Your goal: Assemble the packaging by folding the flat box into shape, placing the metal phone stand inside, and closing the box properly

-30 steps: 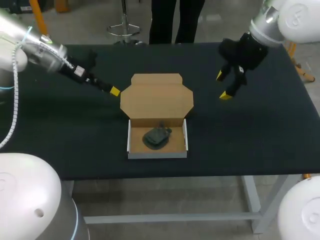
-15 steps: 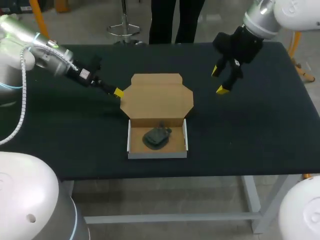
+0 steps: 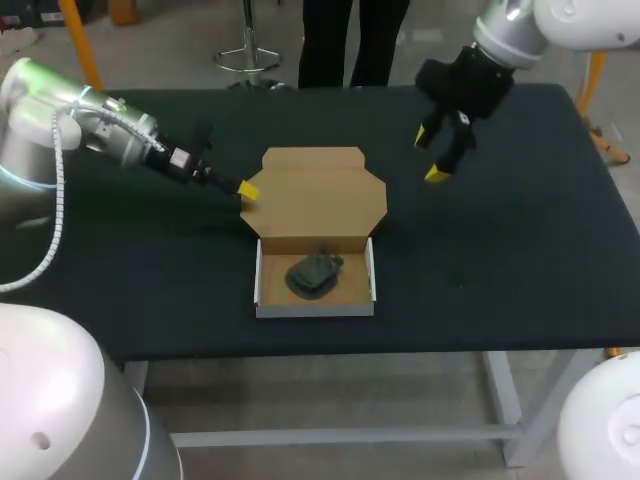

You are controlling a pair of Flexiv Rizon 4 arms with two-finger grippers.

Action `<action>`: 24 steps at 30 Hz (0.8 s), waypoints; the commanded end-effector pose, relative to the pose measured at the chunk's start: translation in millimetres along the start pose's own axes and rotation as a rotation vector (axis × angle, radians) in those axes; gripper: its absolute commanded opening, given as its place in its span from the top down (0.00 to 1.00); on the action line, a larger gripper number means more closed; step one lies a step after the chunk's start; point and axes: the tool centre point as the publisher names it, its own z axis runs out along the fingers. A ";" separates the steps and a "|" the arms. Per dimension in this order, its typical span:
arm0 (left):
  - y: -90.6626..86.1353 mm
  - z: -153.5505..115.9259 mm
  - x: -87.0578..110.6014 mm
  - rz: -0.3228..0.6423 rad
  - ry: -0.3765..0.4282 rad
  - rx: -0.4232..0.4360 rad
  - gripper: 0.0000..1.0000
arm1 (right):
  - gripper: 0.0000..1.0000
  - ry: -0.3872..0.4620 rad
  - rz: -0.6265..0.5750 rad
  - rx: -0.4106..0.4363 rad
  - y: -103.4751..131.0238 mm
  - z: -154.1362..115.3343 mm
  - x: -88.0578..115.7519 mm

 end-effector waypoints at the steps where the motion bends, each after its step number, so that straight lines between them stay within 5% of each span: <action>1: -0.2 3.0 -3.0 0.000 0.036 0.006 0.26 | 0.00 0.032 -0.004 0.007 3.9 -0.1 -8.7; 17: -3.4 26.0 11.5 0.042 0.069 0.049 0.55 | 0.00 0.047 -0.014 0.022 8.1 3.2 -14.8; 24: -5.8 27.9 16.3 0.072 0.075 0.068 0.58 | 0.00 0.048 -0.015 0.026 8.6 2.5 -14.5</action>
